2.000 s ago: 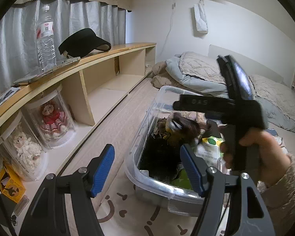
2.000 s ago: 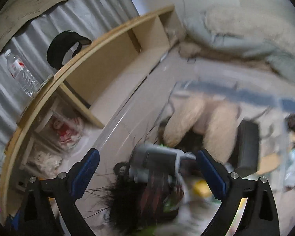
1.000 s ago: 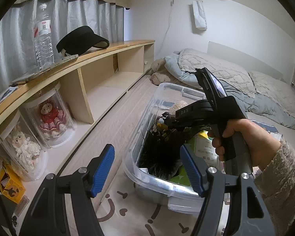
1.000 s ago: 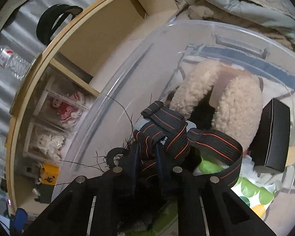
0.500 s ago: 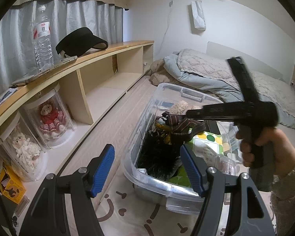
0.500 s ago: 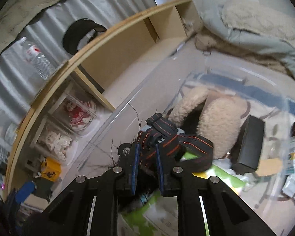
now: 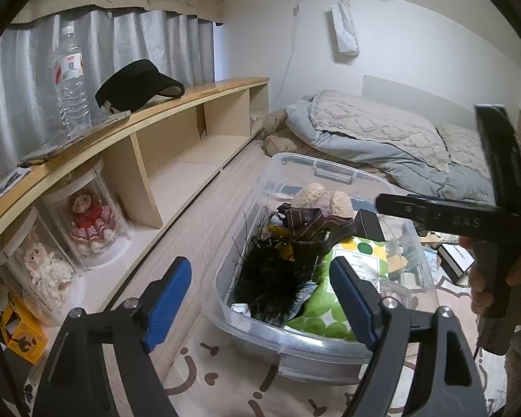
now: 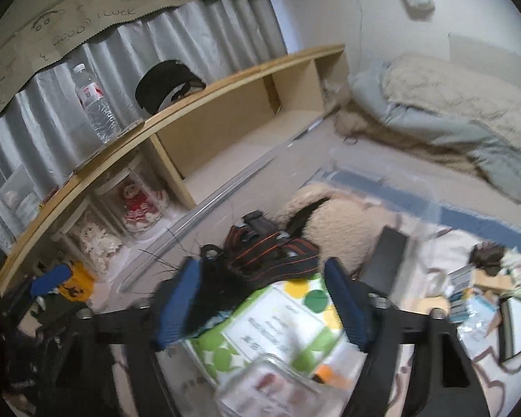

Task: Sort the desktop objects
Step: 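Withdraw both tools from the bin toward the items on the bed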

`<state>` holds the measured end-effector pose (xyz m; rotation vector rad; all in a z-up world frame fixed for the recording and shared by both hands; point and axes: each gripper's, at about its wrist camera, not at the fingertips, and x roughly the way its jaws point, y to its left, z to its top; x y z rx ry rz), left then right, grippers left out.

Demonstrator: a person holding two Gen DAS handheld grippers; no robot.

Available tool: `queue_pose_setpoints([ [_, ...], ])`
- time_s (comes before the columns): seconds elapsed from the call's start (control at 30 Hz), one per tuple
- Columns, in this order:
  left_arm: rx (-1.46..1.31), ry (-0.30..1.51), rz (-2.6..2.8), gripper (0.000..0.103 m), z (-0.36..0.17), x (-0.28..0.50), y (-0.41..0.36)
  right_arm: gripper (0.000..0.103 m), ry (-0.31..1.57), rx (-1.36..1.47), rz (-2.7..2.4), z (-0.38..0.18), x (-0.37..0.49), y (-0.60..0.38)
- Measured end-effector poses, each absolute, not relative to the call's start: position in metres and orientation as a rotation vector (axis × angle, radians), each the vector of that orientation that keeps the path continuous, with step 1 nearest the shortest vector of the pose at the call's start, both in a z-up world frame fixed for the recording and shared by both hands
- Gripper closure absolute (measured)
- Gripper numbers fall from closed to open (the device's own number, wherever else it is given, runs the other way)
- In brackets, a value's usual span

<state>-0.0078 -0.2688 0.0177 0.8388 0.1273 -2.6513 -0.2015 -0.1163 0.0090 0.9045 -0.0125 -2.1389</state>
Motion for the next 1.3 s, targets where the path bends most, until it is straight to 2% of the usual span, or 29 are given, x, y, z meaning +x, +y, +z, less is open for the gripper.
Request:
queue_pose_setpoints([
  [0.1,0.817,0.114,-2.647,0.009,0.019,-0.008,-0.265,0.027,0.034,0.841,-2.187,0.015,-0.193,-0.103],
  [0.17,0.809,0.113,-2.649,0.009,0.021,-0.008,-0.263,0.012,0.067,0.795,-2.224,0.018,-0.187,-0.096],
  [0.2,0.805,0.117,-2.650,0.007,0.021,-0.008,-0.261,0.000,0.078,0.768,-2.238,0.019,-0.184,-0.093],
  [0.33,0.795,0.127,-2.662,0.001,0.024,-0.009,-0.256,0.000,0.102,0.691,-2.283,0.024,-0.174,-0.080],
  [1.3,0.808,0.084,-2.729,0.000,0.022,-0.048,-0.190,0.000,0.096,0.676,-2.449,0.020,-0.156,0.024],
])
